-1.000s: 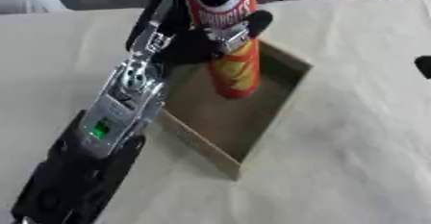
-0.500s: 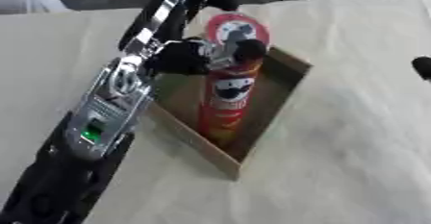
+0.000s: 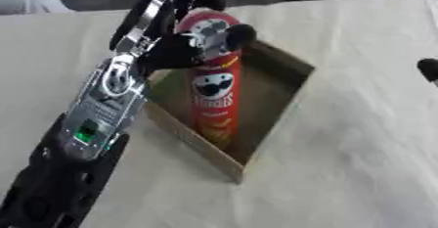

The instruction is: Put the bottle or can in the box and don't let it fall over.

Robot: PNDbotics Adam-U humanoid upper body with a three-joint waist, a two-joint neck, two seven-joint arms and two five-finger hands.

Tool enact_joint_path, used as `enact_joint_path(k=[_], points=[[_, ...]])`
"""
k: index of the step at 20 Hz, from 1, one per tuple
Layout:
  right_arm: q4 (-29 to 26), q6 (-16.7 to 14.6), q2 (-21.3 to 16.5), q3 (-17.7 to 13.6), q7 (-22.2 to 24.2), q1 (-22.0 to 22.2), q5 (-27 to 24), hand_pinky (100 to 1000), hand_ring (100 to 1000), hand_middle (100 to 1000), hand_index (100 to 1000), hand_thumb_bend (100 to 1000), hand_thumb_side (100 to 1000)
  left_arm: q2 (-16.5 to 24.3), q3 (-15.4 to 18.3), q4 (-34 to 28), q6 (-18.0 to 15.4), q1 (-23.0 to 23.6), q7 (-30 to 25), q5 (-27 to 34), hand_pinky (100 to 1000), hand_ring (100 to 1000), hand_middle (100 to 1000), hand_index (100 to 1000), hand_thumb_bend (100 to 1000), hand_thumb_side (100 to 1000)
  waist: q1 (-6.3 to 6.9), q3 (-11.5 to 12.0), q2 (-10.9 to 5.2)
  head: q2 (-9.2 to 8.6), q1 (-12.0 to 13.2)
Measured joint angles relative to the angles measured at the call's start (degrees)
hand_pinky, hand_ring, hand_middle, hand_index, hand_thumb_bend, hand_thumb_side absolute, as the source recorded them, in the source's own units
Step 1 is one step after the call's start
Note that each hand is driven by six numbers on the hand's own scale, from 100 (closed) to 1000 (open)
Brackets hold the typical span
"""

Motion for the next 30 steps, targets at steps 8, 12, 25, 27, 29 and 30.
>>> enact_joint_path(k=[8,12,25,27,29,30], points=[[0.00,-0.20,0.00,-0.36,-0.16,1.37,-0.02,825,801,931,856,598,100,4.45,4.49,-3.88,0.10,0.26,3.44,2.32,915,669,534,737,737,320,-0.04,1.44,-1.32,0.95,-0.87],[0.00,-0.43,0.00,-0.54,-0.40,2.05,-0.03,825,802,932,856,597,100,9.20,8.29,-6.96,0.37,2.37,6.35,4.38,911,668,538,742,691,300,-0.02,2.28,-1.97,1.37,-1.77],[0.00,-1.15,0.00,-1.06,-0.85,2.52,-0.03,825,802,933,855,600,100,21.81,21.14,-6.46,1.48,15.37,17.39,7.56,938,707,577,740,533,416,-0.61,3.12,-2.07,1.54,-2.27],[0.00,-1.29,0.00,-1.08,-0.94,2.52,-0.03,825,802,933,854,601,100,22.66,22.71,-5.82,1.30,17.58,19.05,7.95,933,709,592,730,508,461,-0.73,3.17,-2.06,1.54,-2.20],[0.00,-1.38,0.00,-1.14,-0.99,2.53,-0.03,825,802,934,854,602,100,23.19,24.13,-5.26,1.06,19.77,20.59,8.41,917,701,593,720,478,483,-0.76,3.22,-2.05,1.54,-2.10],[0.00,-1.46,0.00,-1.21,-0.98,2.52,-0.03,825,802,934,855,604,100,23.47,24.70,-5.04,0.94,20.82,21.34,8.61,910,697,595,716,457,499,-0.77,3.22,-2.04,1.54,-2.10]])
